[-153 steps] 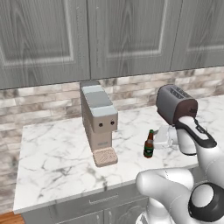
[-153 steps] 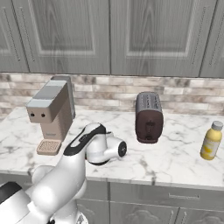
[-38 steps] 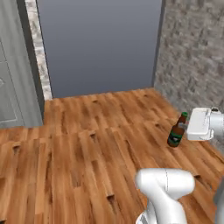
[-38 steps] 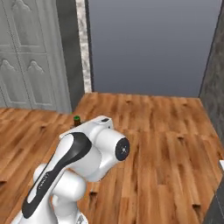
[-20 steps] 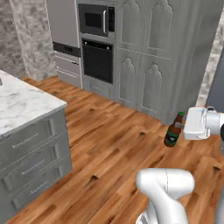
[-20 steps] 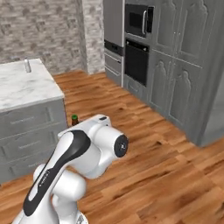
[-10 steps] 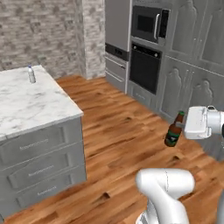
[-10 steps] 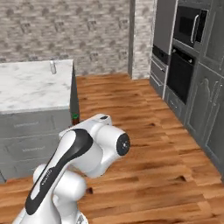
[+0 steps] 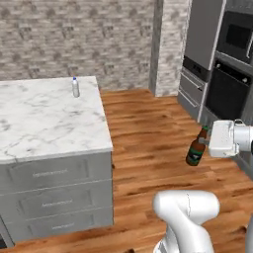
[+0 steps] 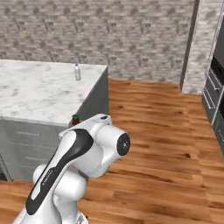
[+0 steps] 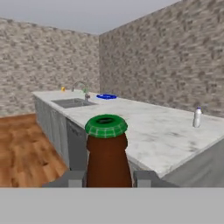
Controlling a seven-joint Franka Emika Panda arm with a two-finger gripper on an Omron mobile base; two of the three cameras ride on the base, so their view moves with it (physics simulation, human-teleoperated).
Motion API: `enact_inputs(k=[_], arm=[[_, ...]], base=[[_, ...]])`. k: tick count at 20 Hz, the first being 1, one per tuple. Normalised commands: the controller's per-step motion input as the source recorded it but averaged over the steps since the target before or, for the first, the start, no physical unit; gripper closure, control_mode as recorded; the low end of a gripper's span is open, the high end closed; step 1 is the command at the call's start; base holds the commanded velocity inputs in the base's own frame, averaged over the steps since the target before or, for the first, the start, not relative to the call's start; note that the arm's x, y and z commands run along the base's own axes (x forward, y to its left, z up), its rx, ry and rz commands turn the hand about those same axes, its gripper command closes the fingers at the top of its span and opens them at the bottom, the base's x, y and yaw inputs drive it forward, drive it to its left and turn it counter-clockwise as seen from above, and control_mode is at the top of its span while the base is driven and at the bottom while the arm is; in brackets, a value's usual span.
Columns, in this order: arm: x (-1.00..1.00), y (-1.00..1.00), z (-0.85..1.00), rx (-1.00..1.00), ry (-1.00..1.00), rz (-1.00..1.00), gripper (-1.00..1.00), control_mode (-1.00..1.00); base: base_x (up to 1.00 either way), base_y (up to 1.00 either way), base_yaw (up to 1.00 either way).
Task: Place the drinks on the dining counter in a tight cluster.
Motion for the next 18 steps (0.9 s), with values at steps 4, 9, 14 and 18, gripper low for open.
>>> enact_inputs(k=[4,9,14,18], arm=[[0.0,0.0,0.0,0.0,0.0,0.0,1.0,1.0],[0.0,0.0,0.0,0.0,0.0,0.0,1.0,1.0],[0.0,0.0,0.0,0.0,0.0,0.0,1.0,1.0],[0.0,0.0,0.0,0.0,0.0,0.0,1.0,1.0]], base=[[1.0,-0.61,0.55],[1.0,-0.73,0.46],[1.0,-0.87,0.47],[1.0,-0.87,0.47]])
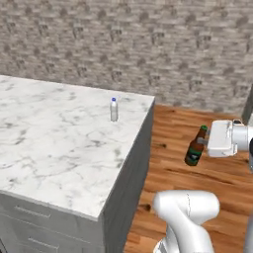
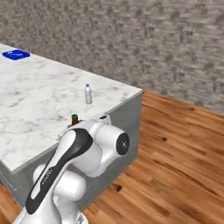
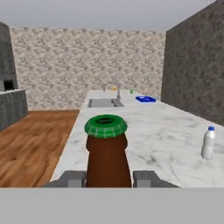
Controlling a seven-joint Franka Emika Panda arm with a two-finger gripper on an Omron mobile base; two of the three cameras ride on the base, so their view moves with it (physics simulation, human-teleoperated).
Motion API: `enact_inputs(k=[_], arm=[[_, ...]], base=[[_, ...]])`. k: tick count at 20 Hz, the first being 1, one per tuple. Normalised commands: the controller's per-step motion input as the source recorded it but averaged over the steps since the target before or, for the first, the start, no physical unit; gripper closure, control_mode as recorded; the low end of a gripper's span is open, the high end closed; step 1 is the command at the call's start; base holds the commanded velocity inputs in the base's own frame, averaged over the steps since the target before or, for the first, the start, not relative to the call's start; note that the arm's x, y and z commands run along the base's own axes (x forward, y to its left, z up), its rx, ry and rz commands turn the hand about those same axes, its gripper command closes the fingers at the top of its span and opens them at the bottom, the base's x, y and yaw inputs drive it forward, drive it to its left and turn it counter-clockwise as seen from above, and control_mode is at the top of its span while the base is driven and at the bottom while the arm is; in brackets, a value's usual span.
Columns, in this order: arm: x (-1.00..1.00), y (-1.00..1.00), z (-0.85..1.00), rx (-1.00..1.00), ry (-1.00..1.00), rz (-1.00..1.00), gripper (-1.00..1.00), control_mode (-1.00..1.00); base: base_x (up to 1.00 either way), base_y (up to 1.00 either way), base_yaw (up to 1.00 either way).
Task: Place the drinks on the dining counter in a tight cluster.
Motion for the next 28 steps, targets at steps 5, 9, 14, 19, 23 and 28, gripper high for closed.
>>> enact_inputs(k=[5,9,14,19,23,28], arm=[[0.0,0.0,0.0,0.0,0.0,0.0,1.0,1.0],[0.0,0.0,0.0,0.0,0.0,0.0,1.0,1.0],[0.0,0.0,0.0,0.0,0.0,0.0,1.0,1.0],[0.0,0.0,0.0,0.0,0.0,0.0,1.0,1.0],[0.0,0.0,0.0,0.0,0.0,0.0,1.0,1.0],[0.0,0.0,0.0,0.0,0.0,0.0,1.0,1.0]], base=[[1.0,-0.95,0.42],[0.97,-1.0,0.38],[0.79,-1.0,0.36],[0.86,-0.98,0.48],[0.81,-0.62,0.65],[0.54,-0.54,0.6]])
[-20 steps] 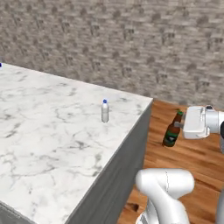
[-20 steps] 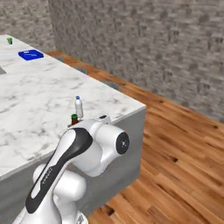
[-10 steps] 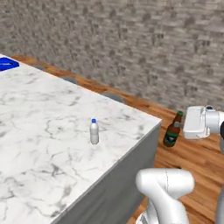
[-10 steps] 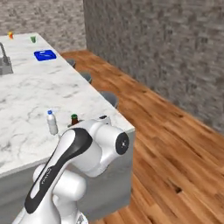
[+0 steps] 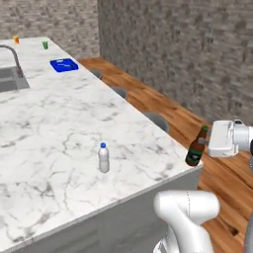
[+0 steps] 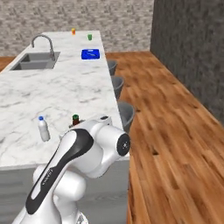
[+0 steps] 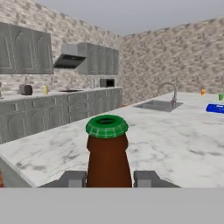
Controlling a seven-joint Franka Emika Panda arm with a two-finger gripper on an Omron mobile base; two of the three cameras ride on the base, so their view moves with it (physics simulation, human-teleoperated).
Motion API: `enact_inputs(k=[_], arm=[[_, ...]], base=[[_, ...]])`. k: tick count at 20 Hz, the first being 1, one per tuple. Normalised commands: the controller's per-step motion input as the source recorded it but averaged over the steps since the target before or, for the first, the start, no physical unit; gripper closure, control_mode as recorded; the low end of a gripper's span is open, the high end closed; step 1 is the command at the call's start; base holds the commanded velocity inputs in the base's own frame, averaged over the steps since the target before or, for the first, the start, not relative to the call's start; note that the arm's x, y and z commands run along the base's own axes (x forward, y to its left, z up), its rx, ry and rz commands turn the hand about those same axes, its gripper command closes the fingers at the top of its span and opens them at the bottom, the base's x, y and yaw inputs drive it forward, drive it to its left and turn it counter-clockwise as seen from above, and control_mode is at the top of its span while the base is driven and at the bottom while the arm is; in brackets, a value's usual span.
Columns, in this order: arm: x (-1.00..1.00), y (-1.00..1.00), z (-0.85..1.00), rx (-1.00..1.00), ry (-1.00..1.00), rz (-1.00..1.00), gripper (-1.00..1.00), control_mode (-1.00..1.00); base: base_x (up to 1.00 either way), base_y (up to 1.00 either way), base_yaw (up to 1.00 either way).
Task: Place the drinks on the dining counter in a tight cluster.
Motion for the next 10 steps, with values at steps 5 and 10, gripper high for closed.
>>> enact_inputs(k=[5,10], arm=[[0.0,0.0,0.0,0.0,0.0,0.0,1.0,1.0],[0.0,0.0,0.0,0.0,0.0,0.0,1.0,1.0]], base=[[0.07,-0.03,0.11],[0.29,0.14,0.33]])
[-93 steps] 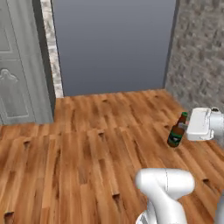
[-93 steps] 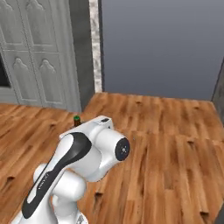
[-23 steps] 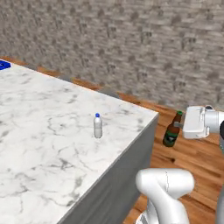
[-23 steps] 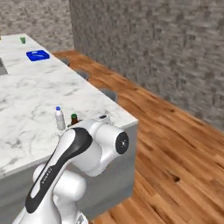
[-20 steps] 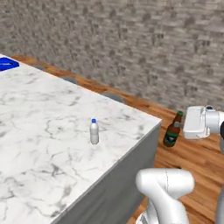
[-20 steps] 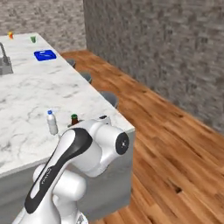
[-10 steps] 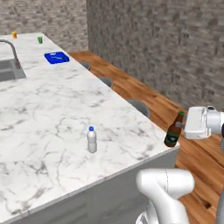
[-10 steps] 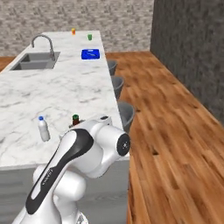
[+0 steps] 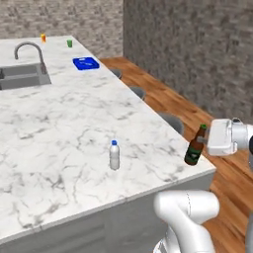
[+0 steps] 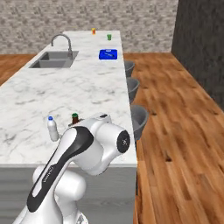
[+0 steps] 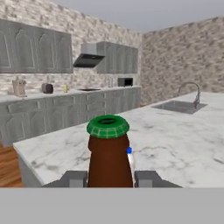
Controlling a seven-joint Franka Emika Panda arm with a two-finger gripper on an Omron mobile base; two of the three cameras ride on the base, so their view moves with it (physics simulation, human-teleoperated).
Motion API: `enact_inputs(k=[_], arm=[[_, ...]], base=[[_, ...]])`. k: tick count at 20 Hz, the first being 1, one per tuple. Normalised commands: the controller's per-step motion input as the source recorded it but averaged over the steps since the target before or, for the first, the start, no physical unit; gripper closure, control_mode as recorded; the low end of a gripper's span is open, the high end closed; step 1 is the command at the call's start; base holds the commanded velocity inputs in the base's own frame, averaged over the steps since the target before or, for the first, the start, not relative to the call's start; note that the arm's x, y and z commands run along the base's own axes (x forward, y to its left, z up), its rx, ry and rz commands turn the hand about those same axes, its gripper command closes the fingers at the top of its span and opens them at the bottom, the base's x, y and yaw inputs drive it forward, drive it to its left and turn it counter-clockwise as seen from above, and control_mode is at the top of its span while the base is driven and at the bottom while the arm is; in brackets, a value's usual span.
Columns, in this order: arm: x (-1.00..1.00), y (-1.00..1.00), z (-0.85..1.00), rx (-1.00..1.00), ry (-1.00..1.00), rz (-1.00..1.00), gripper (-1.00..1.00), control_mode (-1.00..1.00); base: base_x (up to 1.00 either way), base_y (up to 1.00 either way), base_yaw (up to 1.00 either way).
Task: Place the drinks on the dining counter in a tight cluster.
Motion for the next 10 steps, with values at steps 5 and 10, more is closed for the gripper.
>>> enact_inputs(k=[5,10], arm=[[0.0,0.0,0.0,0.0,0.0,0.0,1.0,1.0],[0.0,0.0,0.0,0.0,0.0,0.0,1.0,1.0]], base=[[0.46,-0.04,0.46],[0.47,-0.09,0.34]])
